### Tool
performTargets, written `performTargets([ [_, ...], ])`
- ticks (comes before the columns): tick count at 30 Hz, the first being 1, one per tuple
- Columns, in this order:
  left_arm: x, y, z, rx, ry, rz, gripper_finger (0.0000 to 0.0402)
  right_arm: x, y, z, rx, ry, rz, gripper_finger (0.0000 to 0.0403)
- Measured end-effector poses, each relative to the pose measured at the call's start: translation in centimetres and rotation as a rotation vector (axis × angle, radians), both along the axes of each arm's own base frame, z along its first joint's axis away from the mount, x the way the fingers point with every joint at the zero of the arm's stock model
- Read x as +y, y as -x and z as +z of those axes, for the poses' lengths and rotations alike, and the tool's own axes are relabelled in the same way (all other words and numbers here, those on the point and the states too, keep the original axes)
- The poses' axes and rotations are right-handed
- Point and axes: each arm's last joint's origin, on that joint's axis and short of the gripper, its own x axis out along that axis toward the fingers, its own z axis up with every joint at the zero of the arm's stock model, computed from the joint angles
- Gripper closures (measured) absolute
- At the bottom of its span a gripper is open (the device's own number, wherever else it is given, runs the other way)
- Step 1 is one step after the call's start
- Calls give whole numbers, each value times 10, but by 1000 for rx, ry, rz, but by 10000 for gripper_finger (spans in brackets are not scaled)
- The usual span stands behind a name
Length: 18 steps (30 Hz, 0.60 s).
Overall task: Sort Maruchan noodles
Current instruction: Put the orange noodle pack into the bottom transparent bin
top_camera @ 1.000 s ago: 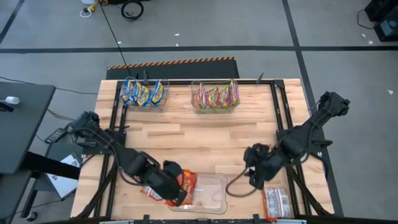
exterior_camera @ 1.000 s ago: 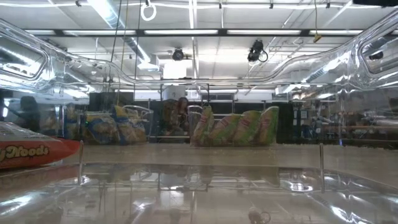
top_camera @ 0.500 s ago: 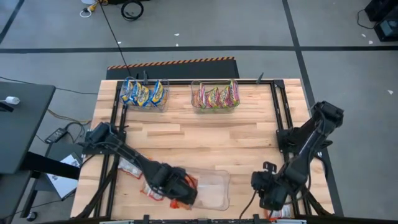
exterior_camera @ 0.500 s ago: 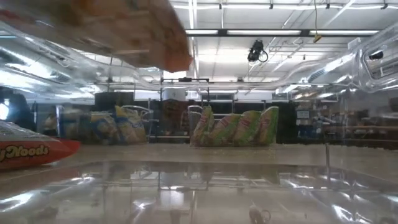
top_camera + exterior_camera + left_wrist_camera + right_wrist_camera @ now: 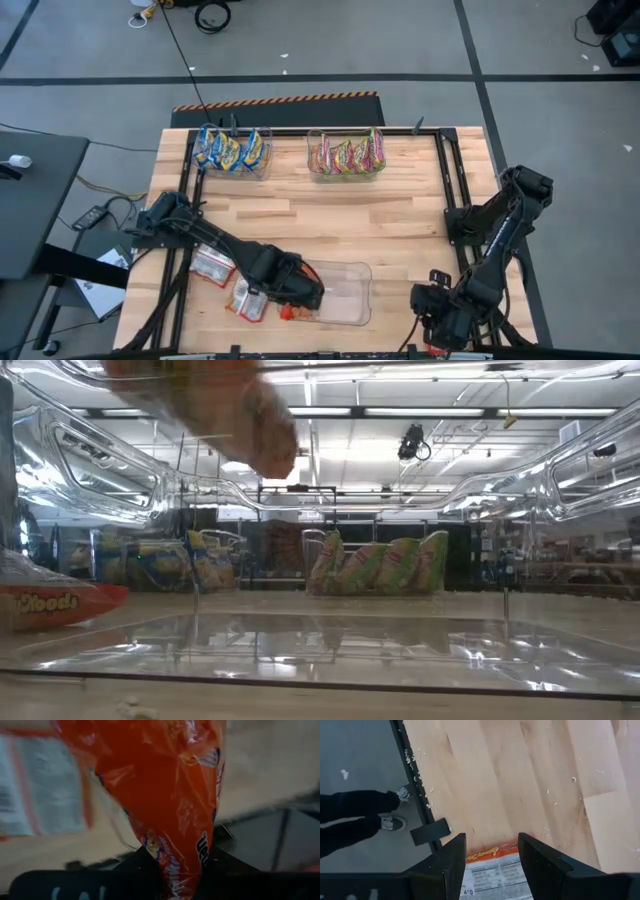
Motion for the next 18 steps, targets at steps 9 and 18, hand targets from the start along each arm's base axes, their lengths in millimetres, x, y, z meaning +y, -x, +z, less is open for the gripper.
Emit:
performTargets([
  [9, 11, 5, -13, 130, -11, 70, 318, -6, -8, 0, -50, 51, 14, 218],
  [18, -1, 2, -25, 138, -18, 103, 316, -6, -8, 0, -71, 74, 41, 218],
])
